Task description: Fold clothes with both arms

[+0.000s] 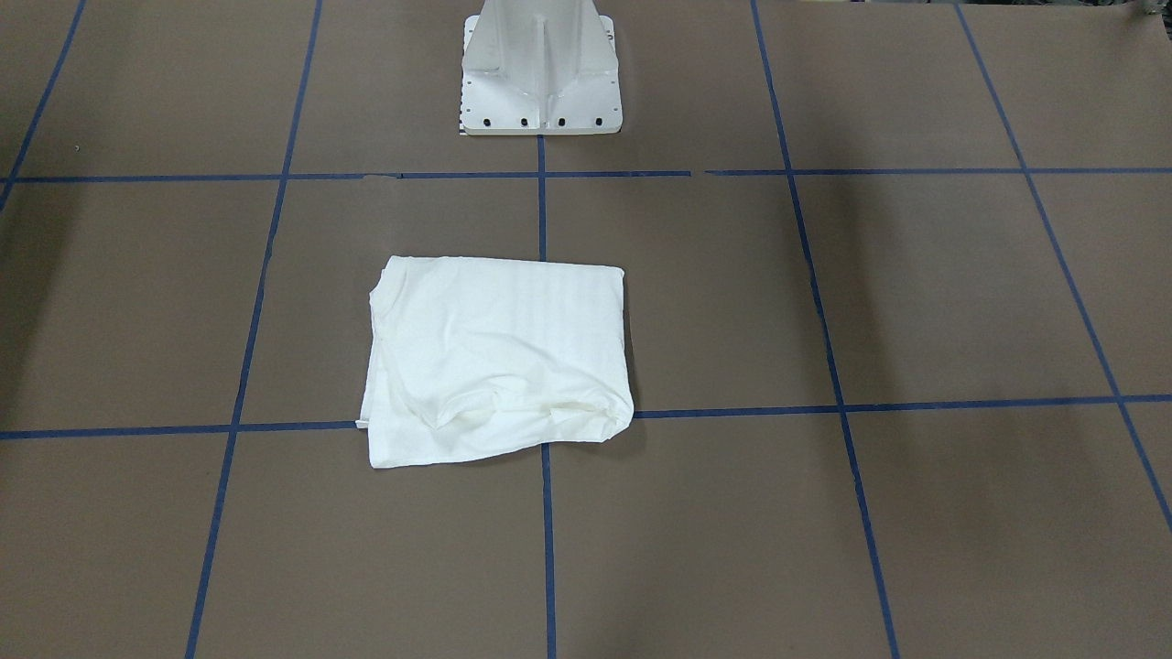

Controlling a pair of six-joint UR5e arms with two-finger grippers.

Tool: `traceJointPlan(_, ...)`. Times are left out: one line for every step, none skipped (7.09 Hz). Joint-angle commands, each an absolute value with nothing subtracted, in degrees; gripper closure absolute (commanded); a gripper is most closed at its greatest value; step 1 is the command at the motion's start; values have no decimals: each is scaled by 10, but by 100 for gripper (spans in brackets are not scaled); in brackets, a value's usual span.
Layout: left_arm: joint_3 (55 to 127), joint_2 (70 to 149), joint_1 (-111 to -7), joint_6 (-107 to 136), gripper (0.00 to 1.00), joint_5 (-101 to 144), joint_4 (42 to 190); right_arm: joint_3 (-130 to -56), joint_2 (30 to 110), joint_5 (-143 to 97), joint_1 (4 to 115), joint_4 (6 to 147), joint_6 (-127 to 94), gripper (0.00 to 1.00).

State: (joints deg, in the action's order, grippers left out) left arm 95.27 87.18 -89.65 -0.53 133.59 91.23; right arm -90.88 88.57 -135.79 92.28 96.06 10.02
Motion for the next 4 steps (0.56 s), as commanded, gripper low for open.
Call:
traceJointPlan(953, 872, -896, -6, 1, 1336, 912, -909, 884, -1358, 923, 961, 100, 0)
traceJointPlan(953, 872, -896, -5, 1, 1336, 913, -909, 884, -1358, 923, 962, 100, 0)
traceJointPlan(953, 872, -896, -5, 1, 1336, 912, -909, 884, -1358, 923, 961, 100, 0)
traceJointPlan(954, 873, -896, -5, 1, 1336, 912, -909, 883, -1358, 923, 961, 98, 0)
